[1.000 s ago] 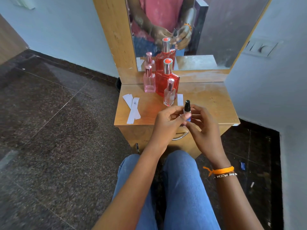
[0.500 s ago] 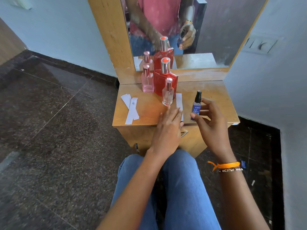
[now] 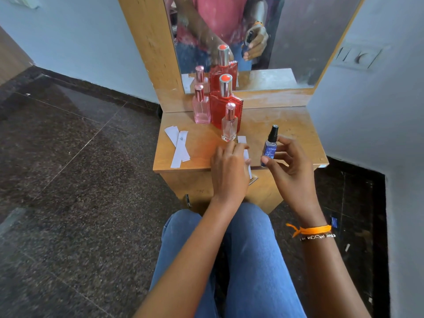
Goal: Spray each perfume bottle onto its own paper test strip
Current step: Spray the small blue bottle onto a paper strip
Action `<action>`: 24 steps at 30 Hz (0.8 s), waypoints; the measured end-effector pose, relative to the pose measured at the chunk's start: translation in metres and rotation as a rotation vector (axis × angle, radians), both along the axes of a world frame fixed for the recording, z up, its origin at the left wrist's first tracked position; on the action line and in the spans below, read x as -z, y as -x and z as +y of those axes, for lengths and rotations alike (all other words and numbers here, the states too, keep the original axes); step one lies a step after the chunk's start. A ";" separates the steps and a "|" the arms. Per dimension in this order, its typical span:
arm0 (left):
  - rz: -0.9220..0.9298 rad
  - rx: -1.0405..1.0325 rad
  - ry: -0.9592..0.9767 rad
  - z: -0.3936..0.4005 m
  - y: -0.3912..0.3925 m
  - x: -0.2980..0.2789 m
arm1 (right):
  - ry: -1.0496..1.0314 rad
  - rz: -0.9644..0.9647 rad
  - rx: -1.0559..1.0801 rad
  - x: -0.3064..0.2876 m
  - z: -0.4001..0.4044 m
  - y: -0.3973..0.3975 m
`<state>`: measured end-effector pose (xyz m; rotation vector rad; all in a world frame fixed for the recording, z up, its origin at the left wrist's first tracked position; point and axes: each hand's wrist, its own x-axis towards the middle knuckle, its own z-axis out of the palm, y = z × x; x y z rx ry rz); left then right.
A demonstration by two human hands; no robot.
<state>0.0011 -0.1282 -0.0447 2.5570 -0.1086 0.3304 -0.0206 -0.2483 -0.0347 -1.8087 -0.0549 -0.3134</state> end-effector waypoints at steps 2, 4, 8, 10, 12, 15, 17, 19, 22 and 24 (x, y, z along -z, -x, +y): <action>0.038 -0.076 0.014 0.001 0.000 0.000 | -0.004 -0.001 0.003 0.000 0.000 0.001; 0.090 -0.110 0.033 0.003 0.000 -0.001 | -0.003 -0.004 0.004 -0.001 0.000 0.001; 0.133 -0.071 0.017 0.006 0.001 -0.001 | -0.014 -0.003 -0.003 -0.002 0.001 0.003; 0.152 -0.037 0.023 0.006 0.001 0.000 | -0.017 0.001 -0.011 -0.002 0.001 0.003; 0.177 -0.018 0.036 0.006 0.000 0.001 | -0.022 0.010 -0.020 -0.002 0.001 0.004; 0.204 -0.015 0.054 0.006 -0.001 0.002 | -0.025 0.014 -0.024 -0.003 0.000 0.004; 0.211 -0.023 0.066 0.005 -0.001 0.002 | -0.025 0.014 -0.023 -0.004 0.000 0.004; 0.211 -0.021 0.065 0.005 -0.001 0.002 | -0.025 0.016 -0.022 -0.004 -0.001 0.005; 0.182 -0.005 0.051 0.007 0.003 0.003 | -0.024 0.027 -0.024 -0.003 -0.001 0.005; 0.130 0.010 0.029 0.009 0.007 0.003 | -0.026 0.033 -0.027 -0.003 0.000 0.005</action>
